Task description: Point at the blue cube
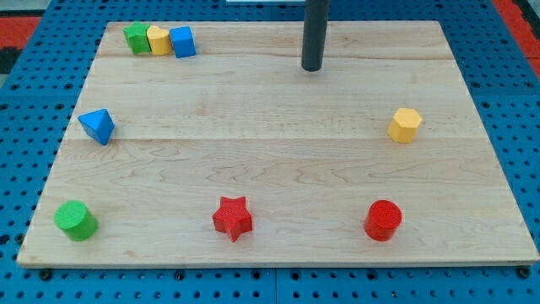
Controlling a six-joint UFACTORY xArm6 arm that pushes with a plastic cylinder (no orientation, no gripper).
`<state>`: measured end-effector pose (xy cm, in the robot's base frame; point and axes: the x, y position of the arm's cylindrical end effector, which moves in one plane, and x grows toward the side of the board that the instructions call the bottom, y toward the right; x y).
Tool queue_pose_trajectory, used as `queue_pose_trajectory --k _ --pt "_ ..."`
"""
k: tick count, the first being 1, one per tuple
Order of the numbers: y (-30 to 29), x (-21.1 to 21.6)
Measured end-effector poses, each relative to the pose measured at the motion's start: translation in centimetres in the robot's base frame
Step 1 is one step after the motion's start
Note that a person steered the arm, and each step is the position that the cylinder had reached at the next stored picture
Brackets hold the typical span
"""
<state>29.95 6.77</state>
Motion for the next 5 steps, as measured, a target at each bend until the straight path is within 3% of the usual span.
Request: queue_pose_trajectory --k 2,5 --pt "4.6 0.0" --pt "6.8 0.0"
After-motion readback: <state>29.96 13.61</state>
